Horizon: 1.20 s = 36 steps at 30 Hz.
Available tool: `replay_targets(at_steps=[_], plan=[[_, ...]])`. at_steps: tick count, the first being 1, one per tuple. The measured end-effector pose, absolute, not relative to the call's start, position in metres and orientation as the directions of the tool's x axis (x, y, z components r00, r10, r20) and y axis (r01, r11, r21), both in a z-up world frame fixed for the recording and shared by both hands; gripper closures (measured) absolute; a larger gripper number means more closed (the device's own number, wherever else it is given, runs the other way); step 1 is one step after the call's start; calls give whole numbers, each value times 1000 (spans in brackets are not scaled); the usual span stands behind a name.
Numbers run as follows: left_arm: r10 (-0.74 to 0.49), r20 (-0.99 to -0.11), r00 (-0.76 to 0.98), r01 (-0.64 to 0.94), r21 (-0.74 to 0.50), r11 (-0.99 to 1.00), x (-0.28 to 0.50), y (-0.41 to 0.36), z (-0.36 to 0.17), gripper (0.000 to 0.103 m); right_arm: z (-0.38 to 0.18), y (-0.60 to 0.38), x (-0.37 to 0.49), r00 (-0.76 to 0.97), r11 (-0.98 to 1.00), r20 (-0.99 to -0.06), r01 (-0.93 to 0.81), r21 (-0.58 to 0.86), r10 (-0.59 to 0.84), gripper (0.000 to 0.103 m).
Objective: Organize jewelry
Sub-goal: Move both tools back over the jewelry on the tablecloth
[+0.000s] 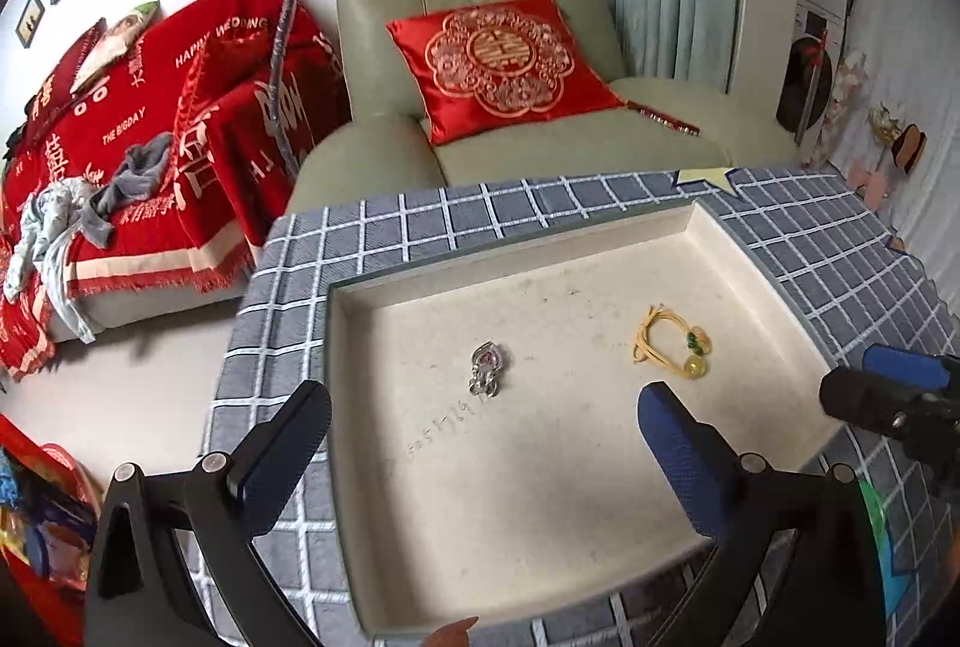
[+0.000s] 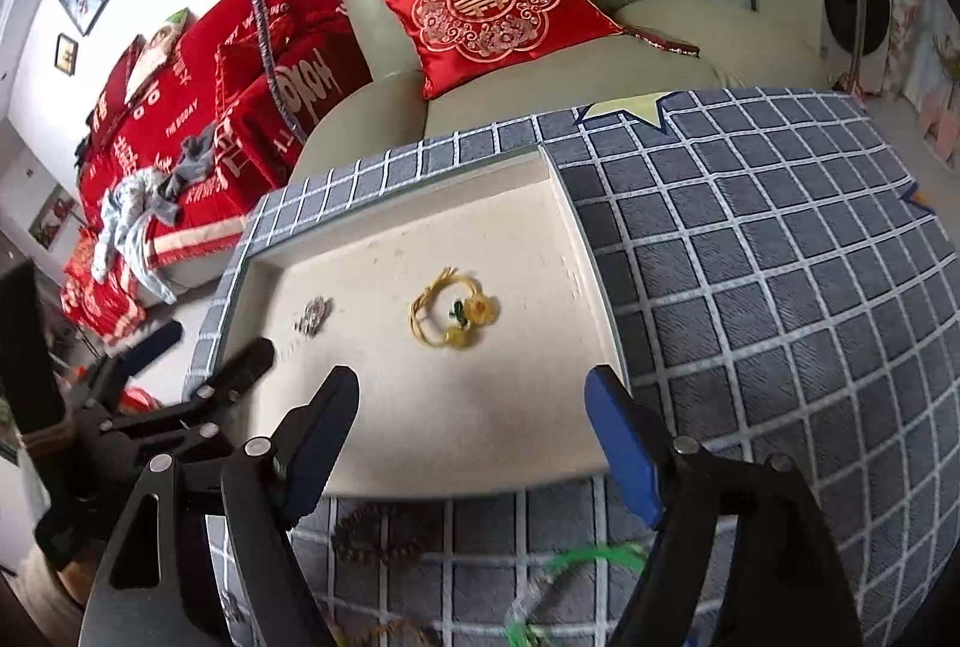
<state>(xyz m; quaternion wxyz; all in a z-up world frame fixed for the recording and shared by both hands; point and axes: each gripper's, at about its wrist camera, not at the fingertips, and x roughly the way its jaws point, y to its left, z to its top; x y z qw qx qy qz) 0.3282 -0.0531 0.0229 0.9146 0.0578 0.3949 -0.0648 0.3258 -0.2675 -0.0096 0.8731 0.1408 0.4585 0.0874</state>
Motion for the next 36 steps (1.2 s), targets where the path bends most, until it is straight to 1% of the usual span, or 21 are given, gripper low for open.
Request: replay_targets(at_steps=[1, 2, 3, 9, 11, 16, 21, 28, 36], plan=[[-86, -732, 675, 167, 38, 985, 323, -50, 24, 0, -8, -266, 322, 561, 948, -779, -33, 317, 280, 21], [-99, -737, 668, 169, 21, 985, 319, -47, 26, 0, -6, -263, 317, 560, 953, -782, -43, 301, 272, 12], [-118, -743, 659, 171, -5, 985, 314, -43, 28, 0, -4, -262, 313, 563, 955, -781, -49, 292, 268, 0], [-169, -752, 637, 184, -64, 981, 278, -30, 35, 0, 12, -254, 282, 617, 953, -734, -97, 286, 283, 0], [-170, -753, 636, 193, -59, 979, 264, -28, 37, 0, 18, -252, 273, 636, 951, -716, -107, 289, 289, 0], [-128, -732, 669, 188, 1, 982, 229, -24, 43, 0, 36, -246, 247, 640, 965, -725, -121, 232, 254, 0], [-112, -720, 685, 198, 36, 980, 194, -18, 39, 0, 45, -245, 221, 647, 974, -729, -123, 189, 223, 0], [-126, -750, 649, 192, 1, 981, 159, -2, 21, 0, 34, -248, 193, 612, 968, -751, -122, 220, 248, 0], [-59, -776, 628, 133, 32, 991, 134, 14, -8, 0, 8, -243, 165, 568, 971, -788, -125, 203, 237, 0]])
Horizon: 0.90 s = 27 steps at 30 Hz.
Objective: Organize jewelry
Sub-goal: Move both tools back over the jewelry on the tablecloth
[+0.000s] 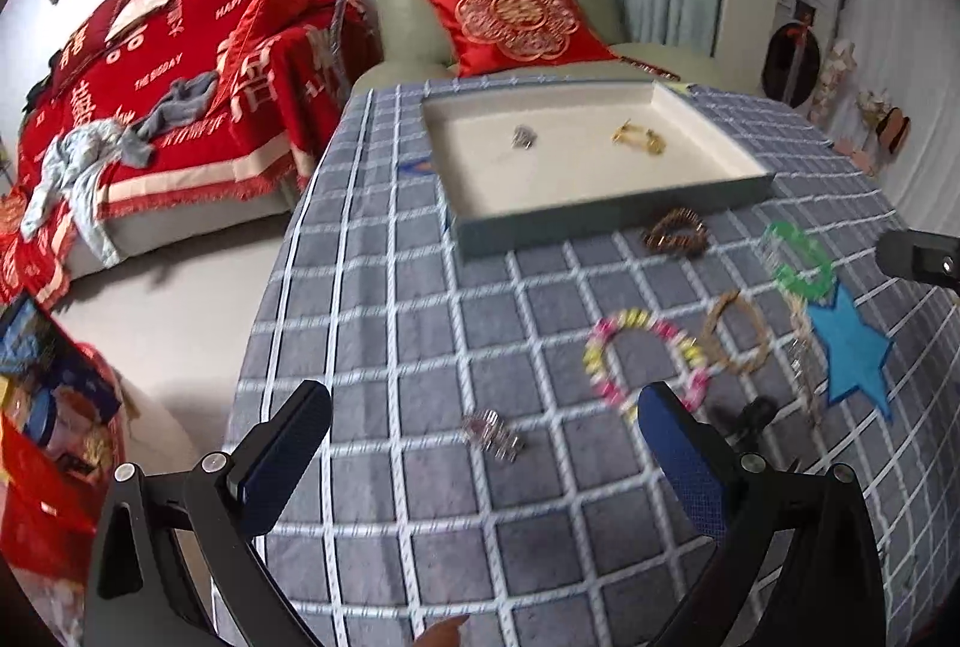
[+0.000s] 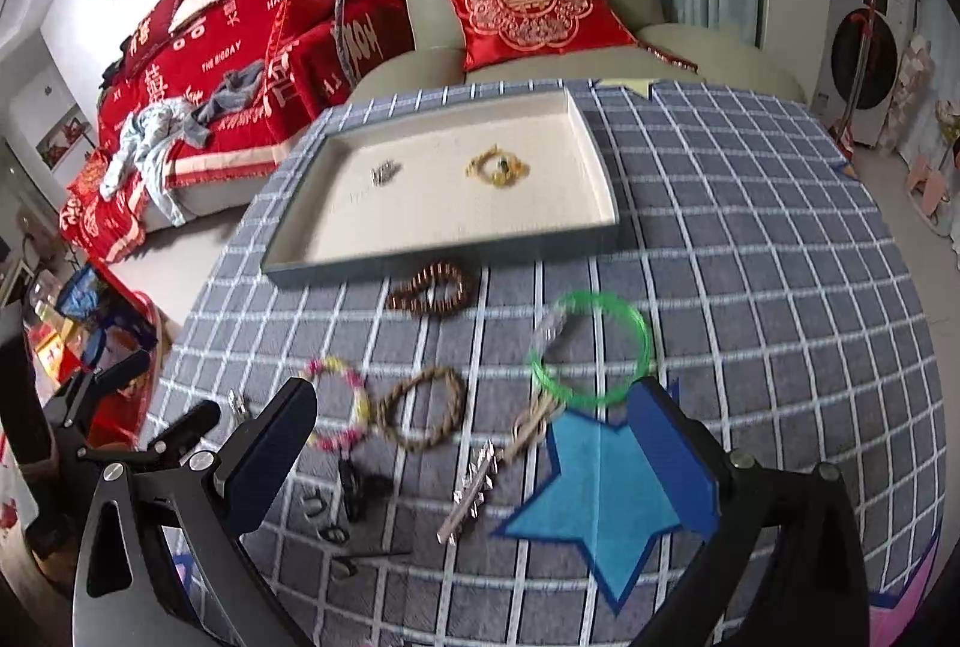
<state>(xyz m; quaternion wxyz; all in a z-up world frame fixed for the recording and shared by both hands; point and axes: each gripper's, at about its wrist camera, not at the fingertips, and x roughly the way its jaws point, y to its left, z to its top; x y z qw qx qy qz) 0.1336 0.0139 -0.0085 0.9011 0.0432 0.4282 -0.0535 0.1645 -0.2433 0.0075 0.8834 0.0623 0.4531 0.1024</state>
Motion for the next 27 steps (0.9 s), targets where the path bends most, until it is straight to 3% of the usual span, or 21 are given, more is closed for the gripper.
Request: replay_targets(at_steps=[9, 23, 25, 27], plan=[[-62, -821, 567, 77, -22, 997, 123, 29, -41, 0, -36, -242, 136, 517, 980, -833, -93, 177, 200, 0], [-49, -823, 566, 46, -28, 999, 134, 21, -53, 0, -69, -237, 129, 487, 989, -864, 10, 148, 124, 0], [-47, -823, 566, 45, -26, 999, 137, 19, -55, 0, -71, -234, 132, 489, 990, -865, 17, 139, 113, 3], [-33, -826, 563, 31, -19, 999, 140, 20, -57, 3, -74, -231, 136, 485, 990, -868, 25, 136, 107, 14]])
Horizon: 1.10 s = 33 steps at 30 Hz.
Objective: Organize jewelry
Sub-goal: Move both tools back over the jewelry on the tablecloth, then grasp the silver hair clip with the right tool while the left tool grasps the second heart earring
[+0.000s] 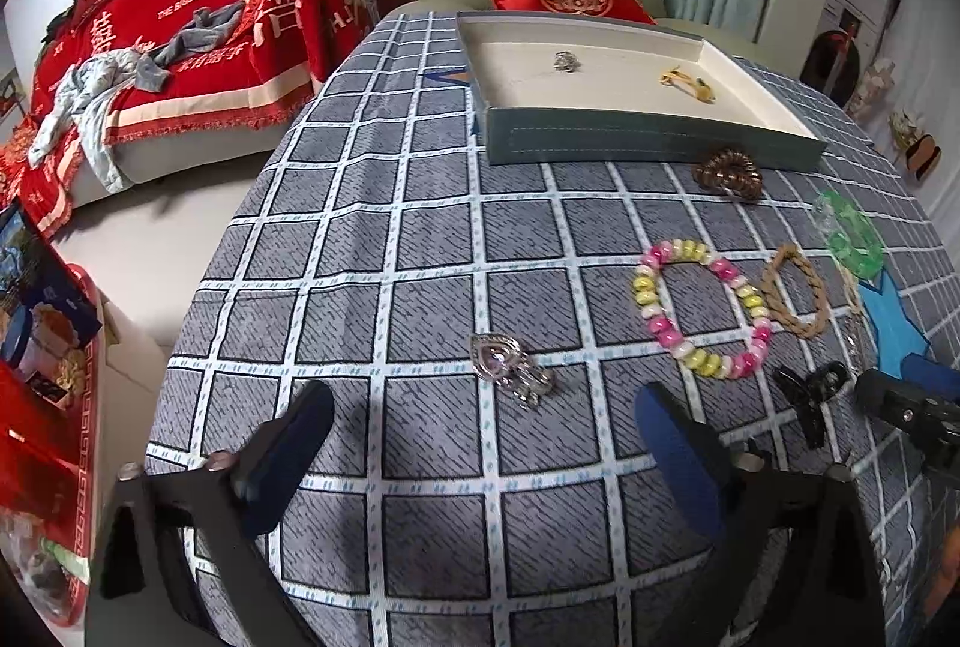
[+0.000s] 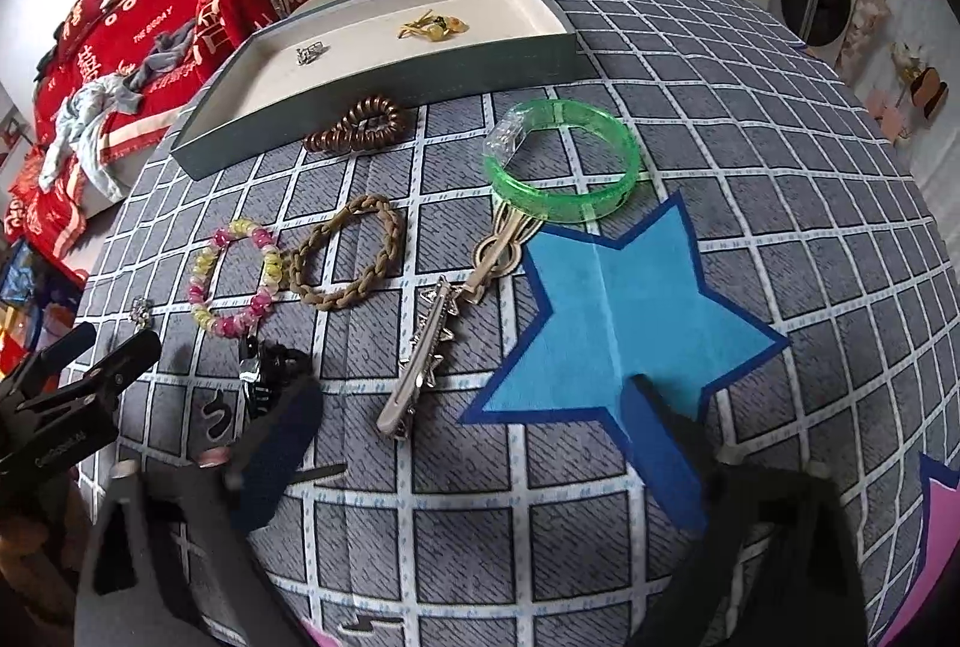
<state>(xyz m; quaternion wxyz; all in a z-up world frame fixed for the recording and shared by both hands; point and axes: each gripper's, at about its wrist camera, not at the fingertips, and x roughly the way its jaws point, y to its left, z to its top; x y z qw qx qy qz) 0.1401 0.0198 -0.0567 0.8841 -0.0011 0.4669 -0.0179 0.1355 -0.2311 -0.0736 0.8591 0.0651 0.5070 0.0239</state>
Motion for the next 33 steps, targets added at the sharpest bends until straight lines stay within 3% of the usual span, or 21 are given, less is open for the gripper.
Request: replay_targets(at_steps=[8, 11, 14, 15, 16, 18, 21, 33], plan=[[-29, -820, 571, 20, -21, 1000, 145, 20, -59, 10, -74, -206, 142, 496, 999, -868, -42, 15, 34, 37], [-52, -819, 572, 39, -36, 999, 144, 16, -57, 21, -72, -202, 141, 492, 998, -869, -61, 27, 53, 50], [-83, -815, 573, 64, -57, 996, 143, 13, -55, 42, -70, -199, 140, 486, 996, -871, -78, 38, 71, 69], [-87, -813, 575, 71, -57, 996, 142, 13, -54, 55, -70, -198, 139, 485, 996, -872, -80, 39, 73, 77], [-91, -812, 577, 78, -56, 995, 142, 12, -53, 62, -70, -197, 139, 482, 996, -874, -79, 31, 66, 79], [-100, -811, 577, 87, -62, 994, 141, 12, -53, 63, -70, -198, 138, 483, 996, -873, -83, 26, 63, 85], [-129, -806, 578, 88, -96, 992, 139, 16, -52, 71, -70, -202, 136, 481, 996, -873, -76, 49, 79, 87], [-186, -782, 595, 87, -168, 982, 131, 31, -33, 71, -54, -215, 125, 514, 989, -845, -97, 115, 149, 87]])
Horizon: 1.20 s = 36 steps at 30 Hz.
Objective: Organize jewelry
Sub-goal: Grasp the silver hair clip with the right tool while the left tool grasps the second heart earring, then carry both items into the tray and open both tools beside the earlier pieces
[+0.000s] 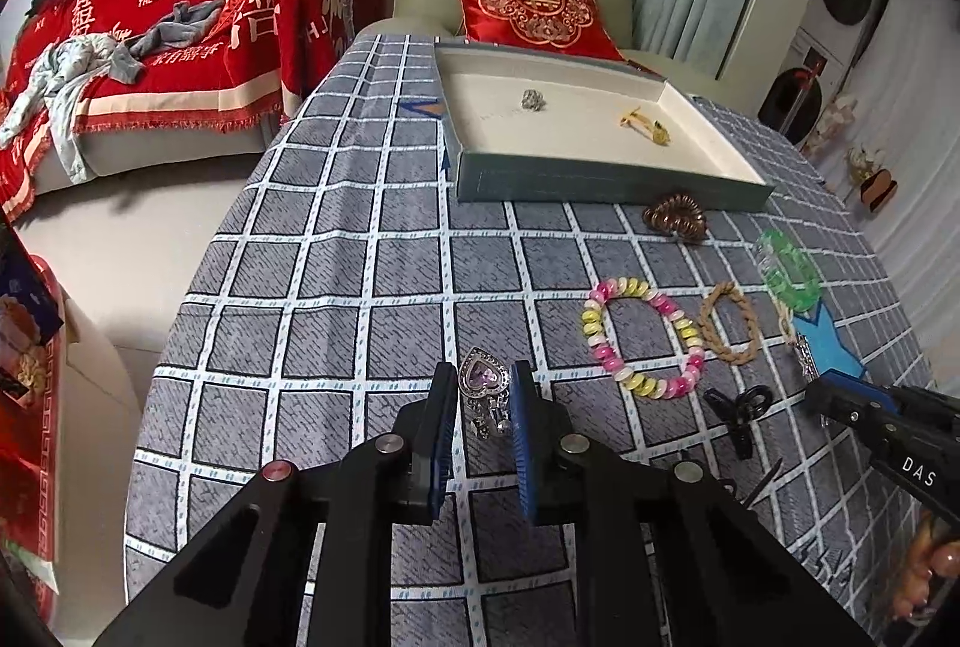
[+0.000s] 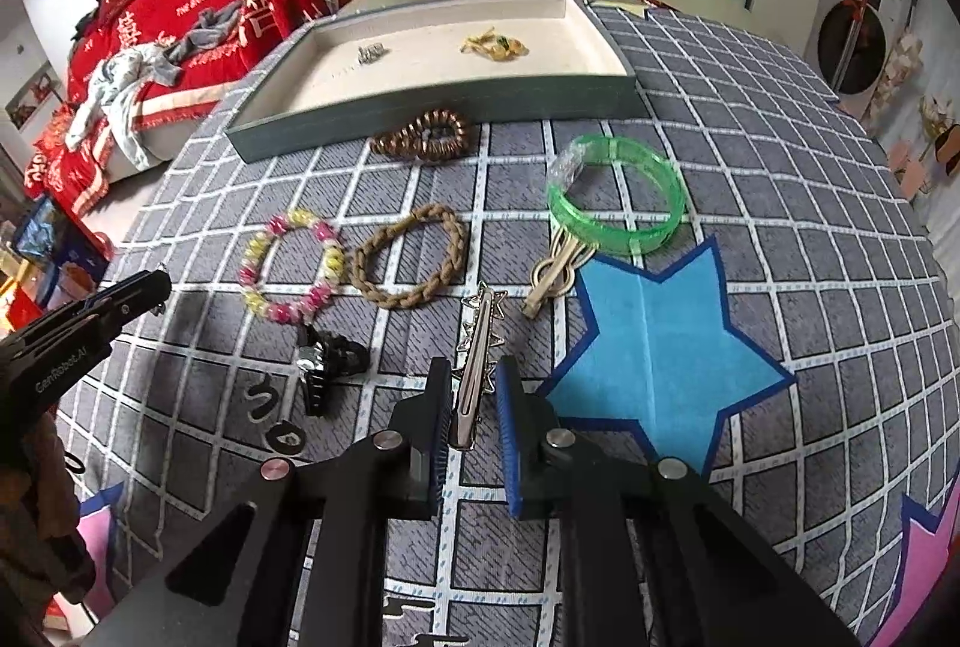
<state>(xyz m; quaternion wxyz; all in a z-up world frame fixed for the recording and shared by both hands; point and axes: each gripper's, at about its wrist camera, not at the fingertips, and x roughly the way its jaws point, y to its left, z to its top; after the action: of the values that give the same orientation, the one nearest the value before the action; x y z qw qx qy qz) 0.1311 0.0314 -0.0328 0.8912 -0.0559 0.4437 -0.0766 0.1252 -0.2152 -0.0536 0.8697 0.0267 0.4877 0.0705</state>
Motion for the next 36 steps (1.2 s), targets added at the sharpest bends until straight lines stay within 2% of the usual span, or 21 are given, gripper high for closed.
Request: replay_targets(at_steps=[6, 13, 25, 30, 36], plan=[[-202, -769, 606, 96, -182, 979, 133, 33, -18, 71, -38, -224, 128, 537, 979, -818, -91, 185, 205, 87], [-239, -739, 630, 124, -208, 970, 155, 28, 12, 71, -11, -233, 145, 576, 978, -790, -99, 186, 209, 87], [-240, -687, 686, 177, -162, 971, 223, 4, 49, 71, 36, -248, 213, 644, 980, -739, -115, 161, 197, 87], [-226, -692, 686, 153, -167, 974, 262, -5, 48, 71, 36, -252, 255, 636, 978, -743, -107, 181, 208, 87], [-185, -704, 686, 150, -112, 982, 308, -25, 34, 71, 12, -256, 313, 599, 970, -768, -68, 233, 227, 87]])
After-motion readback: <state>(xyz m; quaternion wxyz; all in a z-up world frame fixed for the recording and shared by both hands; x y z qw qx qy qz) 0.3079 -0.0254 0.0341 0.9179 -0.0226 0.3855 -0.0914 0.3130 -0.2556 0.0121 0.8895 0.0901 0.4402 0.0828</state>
